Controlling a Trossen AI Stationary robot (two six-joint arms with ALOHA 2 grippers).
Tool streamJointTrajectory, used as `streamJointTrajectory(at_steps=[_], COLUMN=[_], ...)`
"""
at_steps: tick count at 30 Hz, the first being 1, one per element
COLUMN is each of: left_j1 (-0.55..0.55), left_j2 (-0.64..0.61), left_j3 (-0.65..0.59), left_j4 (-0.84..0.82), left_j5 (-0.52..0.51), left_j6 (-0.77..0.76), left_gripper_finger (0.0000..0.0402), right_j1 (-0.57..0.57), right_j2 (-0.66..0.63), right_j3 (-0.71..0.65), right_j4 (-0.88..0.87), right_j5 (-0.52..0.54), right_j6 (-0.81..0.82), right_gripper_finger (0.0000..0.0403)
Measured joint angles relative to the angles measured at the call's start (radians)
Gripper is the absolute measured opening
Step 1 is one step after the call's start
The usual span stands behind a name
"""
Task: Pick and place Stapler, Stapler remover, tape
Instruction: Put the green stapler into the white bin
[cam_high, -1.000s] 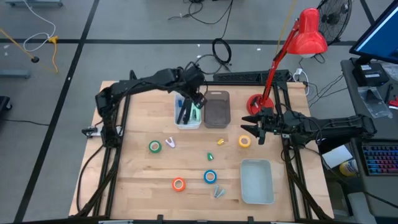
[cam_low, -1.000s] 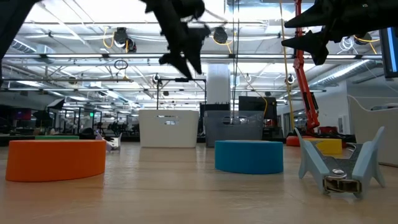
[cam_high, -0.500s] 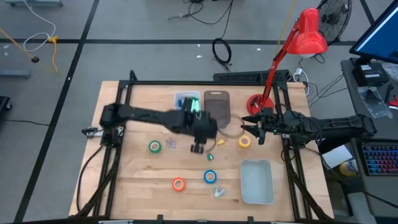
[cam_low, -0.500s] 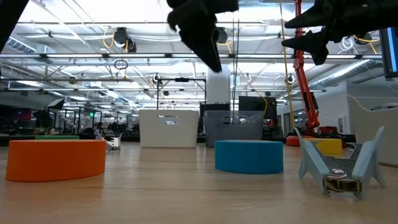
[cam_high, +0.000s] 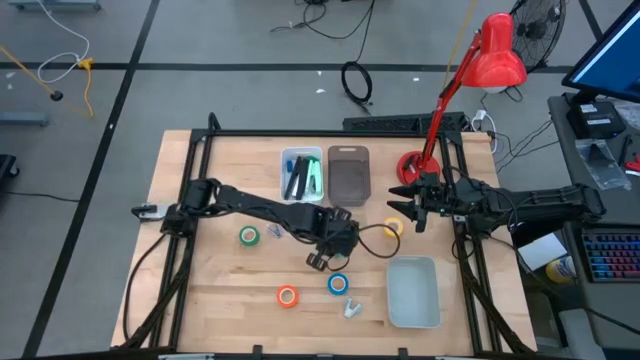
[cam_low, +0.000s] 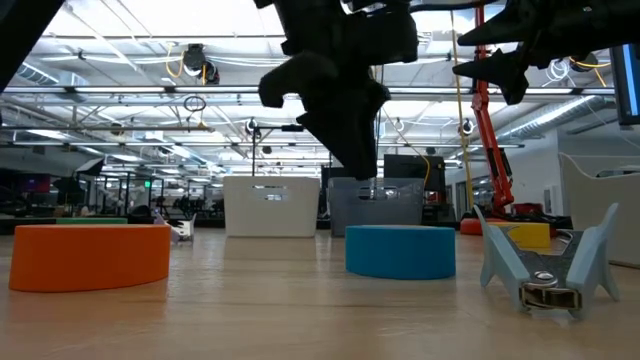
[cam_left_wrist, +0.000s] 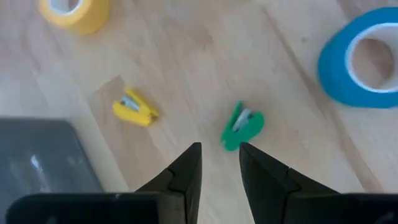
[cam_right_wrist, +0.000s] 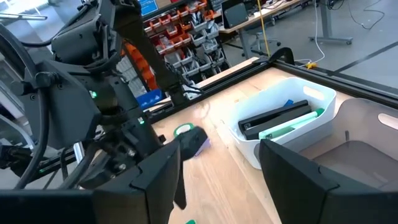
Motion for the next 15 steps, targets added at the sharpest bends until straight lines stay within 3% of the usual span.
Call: streamJointTrajectory(at_steps=[7,15], left_j1=[0.004,0.014], left_j2=[0.018,0.044], left_j3=[-0.003,-0.007], left_j4=[0.085,0.066], left_j5=[0.036,0.090], left_j6=[0.088,0.102], left_gripper_finger=[0.0113,0.0113], right_j1=[0.000,0.000], right_j2=[-0.004,-0.053], right_j3=[0.000,0.000], right_j4=[-0.018,-0.080], right_j5=[0.003,0.030], right_j6=[0.000,-0.005], right_gripper_finger=[0.0212,0.0212])
